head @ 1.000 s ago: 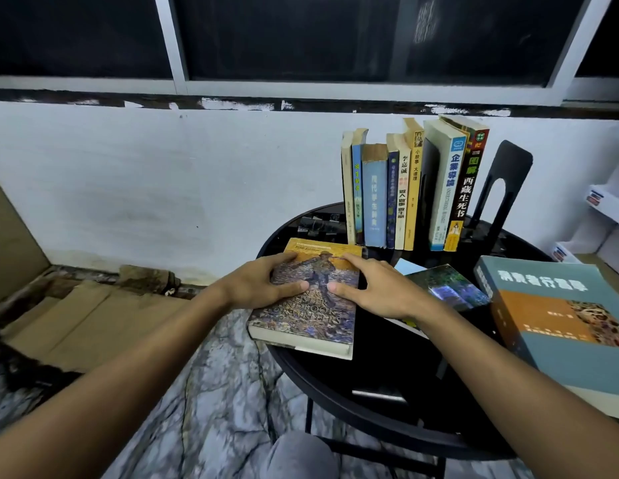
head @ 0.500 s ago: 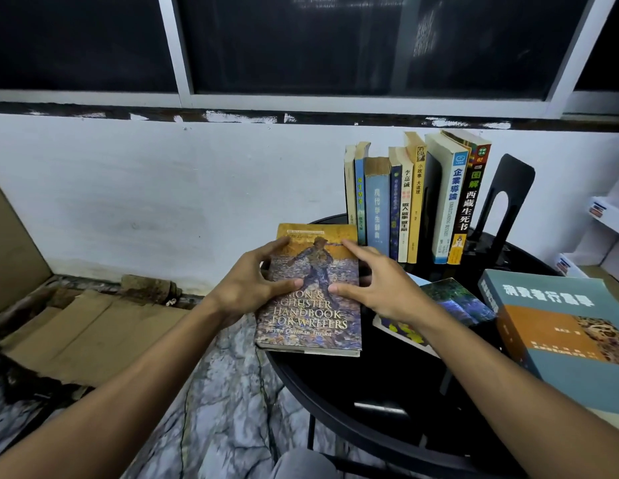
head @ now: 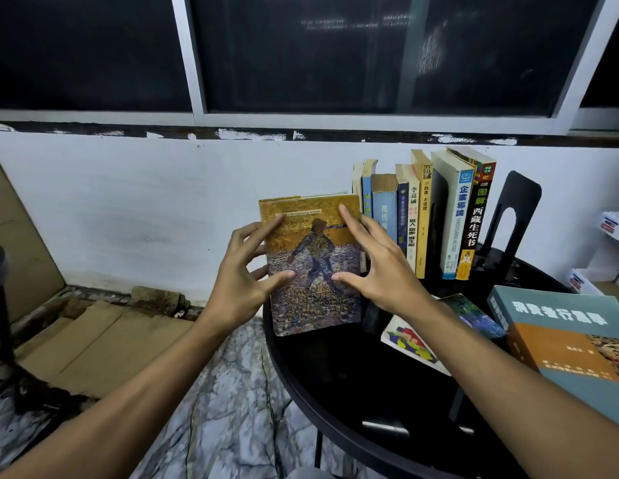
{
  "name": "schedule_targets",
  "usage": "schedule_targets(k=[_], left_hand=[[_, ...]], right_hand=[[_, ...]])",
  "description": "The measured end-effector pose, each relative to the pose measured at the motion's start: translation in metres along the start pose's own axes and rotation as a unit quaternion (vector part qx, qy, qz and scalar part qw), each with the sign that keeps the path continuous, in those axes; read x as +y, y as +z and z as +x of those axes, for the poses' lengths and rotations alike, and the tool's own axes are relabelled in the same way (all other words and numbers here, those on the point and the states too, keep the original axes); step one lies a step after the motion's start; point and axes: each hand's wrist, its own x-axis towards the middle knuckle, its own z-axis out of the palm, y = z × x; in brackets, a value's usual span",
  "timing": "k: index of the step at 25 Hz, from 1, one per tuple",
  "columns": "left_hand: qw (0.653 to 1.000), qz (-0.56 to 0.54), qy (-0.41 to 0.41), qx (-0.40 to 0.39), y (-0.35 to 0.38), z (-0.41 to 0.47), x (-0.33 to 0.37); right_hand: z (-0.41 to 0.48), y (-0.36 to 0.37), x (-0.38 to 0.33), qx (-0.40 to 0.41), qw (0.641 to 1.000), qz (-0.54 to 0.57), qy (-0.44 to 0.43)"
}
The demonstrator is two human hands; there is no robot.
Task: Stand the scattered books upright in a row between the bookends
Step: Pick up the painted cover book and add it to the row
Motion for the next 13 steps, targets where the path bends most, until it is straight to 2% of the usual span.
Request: schedule_targets(k=[3,6,7,10,13], left_hand=[[0.999,0.03,0.011,0.007,0.002,-0.004,0.003],[0.999,0.033,0.02,-0.006,0.003,-0.007,0.003],[0.999,0.03,0.023,-0.013,0.003,-0.008,0.004],[0.999,0.011,0.023,-0.026,0.004,-0.012,0.01],[0.998,-0.038,0.039,-0.042,0.01,-0.014,0.023]], right_hand=[[-0.001,0.004,0.002,0.014,0.999,-0.019,-0.024],[-0.003,0.005,0.004,0.089,0.983,-0.145,-0.063],[-0.004,0.006,0.001,0.106,0.979,-0.156,-0.07],[-0.01,0.005,-0.012,0.101,0.988,-0.097,-0.063],[-0.015,-0.002,-0.02,0.044,0.999,-0.004,-0.019]])
